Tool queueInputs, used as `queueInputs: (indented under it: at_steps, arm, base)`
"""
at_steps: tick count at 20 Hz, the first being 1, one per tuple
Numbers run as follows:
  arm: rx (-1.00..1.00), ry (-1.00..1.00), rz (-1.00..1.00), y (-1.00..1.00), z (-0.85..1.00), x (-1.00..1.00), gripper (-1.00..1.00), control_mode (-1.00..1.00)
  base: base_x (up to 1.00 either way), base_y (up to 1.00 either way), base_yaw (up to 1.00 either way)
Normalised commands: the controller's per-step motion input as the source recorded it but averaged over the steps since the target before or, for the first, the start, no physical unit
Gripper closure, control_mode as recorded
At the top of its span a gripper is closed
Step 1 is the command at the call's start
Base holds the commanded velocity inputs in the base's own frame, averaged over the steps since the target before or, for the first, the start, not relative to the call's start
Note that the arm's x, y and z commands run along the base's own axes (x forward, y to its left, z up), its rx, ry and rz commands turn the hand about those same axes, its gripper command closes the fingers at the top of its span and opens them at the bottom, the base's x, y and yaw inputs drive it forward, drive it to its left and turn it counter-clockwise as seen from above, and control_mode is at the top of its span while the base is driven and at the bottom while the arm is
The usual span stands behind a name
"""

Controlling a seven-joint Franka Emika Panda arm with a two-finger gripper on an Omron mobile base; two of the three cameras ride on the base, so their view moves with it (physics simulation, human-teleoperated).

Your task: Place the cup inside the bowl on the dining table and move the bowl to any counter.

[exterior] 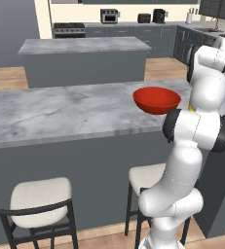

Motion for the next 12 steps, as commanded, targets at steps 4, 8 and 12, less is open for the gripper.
queueInputs:
  at_steps: [4,8,12]
  arm:
    - [0.00,0.00,0.00,0.00,-0.14,0.01,-1.00,-1.00]
    - [0.00,0.00,0.00,0.00,-0.11,0.00,-1.00,-1.00]
    - [0.00,0.00,0.00,0.00,-0.08,0.00,-1.00,-1.00]
  base:
    - [0.00,0.00,0.00]
    - [0.00,0.00,0.00]
    - [0.00,0.00,0.00]
